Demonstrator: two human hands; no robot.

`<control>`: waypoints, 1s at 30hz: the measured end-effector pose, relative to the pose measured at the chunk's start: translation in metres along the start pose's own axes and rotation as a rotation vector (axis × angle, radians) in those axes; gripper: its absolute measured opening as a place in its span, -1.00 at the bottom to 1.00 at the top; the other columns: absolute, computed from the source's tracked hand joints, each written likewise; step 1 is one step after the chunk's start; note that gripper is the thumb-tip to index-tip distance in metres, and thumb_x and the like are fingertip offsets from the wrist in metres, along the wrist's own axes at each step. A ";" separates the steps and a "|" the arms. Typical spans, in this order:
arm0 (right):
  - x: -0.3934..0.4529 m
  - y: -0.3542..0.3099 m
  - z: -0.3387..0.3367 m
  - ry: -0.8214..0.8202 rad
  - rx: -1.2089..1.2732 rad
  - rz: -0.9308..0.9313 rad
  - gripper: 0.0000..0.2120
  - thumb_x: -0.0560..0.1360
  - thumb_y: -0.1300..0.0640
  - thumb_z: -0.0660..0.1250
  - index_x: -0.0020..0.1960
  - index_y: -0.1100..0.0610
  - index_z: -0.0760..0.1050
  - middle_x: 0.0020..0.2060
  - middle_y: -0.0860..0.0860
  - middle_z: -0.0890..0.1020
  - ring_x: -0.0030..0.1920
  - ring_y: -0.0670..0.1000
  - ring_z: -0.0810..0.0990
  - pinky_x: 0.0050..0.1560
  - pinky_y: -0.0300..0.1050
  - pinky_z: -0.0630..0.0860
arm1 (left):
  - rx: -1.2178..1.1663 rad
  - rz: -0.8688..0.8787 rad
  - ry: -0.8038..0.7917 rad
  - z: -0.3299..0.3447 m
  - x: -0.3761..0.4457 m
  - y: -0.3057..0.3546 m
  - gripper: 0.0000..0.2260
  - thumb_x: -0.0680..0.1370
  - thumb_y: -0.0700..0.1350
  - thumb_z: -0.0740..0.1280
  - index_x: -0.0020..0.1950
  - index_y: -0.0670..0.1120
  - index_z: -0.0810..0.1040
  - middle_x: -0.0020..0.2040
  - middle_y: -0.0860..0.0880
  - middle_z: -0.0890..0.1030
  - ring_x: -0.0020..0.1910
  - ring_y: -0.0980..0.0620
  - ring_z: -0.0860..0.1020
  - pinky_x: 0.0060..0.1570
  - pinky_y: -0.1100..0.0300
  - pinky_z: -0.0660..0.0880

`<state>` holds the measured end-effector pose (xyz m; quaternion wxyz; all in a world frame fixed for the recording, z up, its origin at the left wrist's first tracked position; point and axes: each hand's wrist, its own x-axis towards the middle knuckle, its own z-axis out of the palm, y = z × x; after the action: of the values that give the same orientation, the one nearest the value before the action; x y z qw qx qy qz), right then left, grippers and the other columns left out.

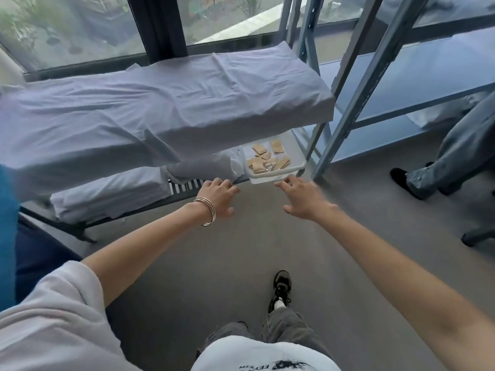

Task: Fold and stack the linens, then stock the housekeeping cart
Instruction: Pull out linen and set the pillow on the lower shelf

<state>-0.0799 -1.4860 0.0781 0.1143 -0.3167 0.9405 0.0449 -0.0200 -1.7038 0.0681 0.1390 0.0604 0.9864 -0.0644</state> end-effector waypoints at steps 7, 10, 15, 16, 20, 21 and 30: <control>0.060 0.083 -0.009 0.010 -0.007 -0.037 -0.40 0.45 0.06 0.34 0.44 0.05 0.23 0.30 0.11 0.36 0.27 0.14 0.41 0.21 0.09 0.44 | -0.013 -0.025 0.007 -0.026 0.086 0.019 -0.48 0.50 0.06 0.26 0.44 0.02 0.26 0.38 -0.02 0.34 0.34 -0.10 0.31 0.27 0.05 0.28; 0.084 0.125 -0.016 -0.005 -0.021 -0.034 -0.40 0.45 0.04 0.34 0.44 0.04 0.23 0.31 0.10 0.35 0.27 0.13 0.41 0.22 0.09 0.44 | -0.021 -0.035 0.003 -0.037 0.123 0.033 -0.47 0.50 0.05 0.27 0.45 0.02 0.25 0.39 -0.02 0.33 0.35 -0.10 0.31 0.27 0.06 0.27; 0.118 0.176 -0.022 -0.023 -0.035 -0.056 -0.40 0.47 0.04 0.33 0.45 0.04 0.20 0.30 0.09 0.35 0.26 0.13 0.42 0.19 0.03 0.42 | -0.054 -0.071 0.028 -0.050 0.177 0.043 -0.47 0.50 0.05 0.28 0.44 0.02 0.26 0.42 -0.03 0.30 0.38 -0.10 0.28 0.31 0.04 0.25; 0.123 0.184 -0.022 -0.026 -0.026 -0.059 -0.40 0.47 0.05 0.33 0.45 0.04 0.20 0.30 0.09 0.35 0.26 0.13 0.41 0.18 0.02 0.42 | -0.056 -0.069 0.027 -0.052 0.187 0.043 -0.48 0.50 0.04 0.28 0.44 0.01 0.27 0.42 -0.03 0.30 0.38 -0.10 0.28 0.31 0.04 0.25; 0.144 0.209 -0.018 -0.038 -0.015 -0.050 -0.42 0.47 0.06 0.33 0.43 0.04 0.23 0.29 0.08 0.36 0.26 0.12 0.41 0.19 0.03 0.43 | -0.040 -0.061 0.008 -0.054 0.226 0.042 -0.49 0.49 0.02 0.28 0.43 0.02 0.29 0.43 -0.04 0.30 0.39 -0.11 0.28 0.31 0.04 0.23; 0.150 0.216 -0.017 -0.046 -0.020 -0.044 -0.42 0.47 0.05 0.33 0.43 0.04 0.23 0.29 0.08 0.36 0.27 0.11 0.41 0.20 0.03 0.43 | -0.050 -0.062 -0.003 -0.055 0.235 0.040 -0.49 0.49 0.02 0.28 0.43 0.02 0.29 0.43 -0.04 0.30 0.38 -0.11 0.28 0.31 0.03 0.24; 0.240 0.240 -0.033 -0.105 -0.037 -0.055 -0.40 0.47 0.08 0.32 0.46 0.03 0.21 0.27 0.07 0.36 0.26 0.10 0.40 0.19 0.04 0.42 | -0.088 -0.071 -0.050 -0.055 0.306 -0.004 -0.47 0.50 0.03 0.28 0.45 0.03 0.25 0.43 -0.03 0.28 0.38 -0.10 0.27 0.30 0.04 0.25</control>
<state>-0.4174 -1.4408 0.0541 0.1587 -0.3416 0.9232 0.0758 -0.3276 -1.6690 0.0347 0.1635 0.0178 0.9860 -0.0275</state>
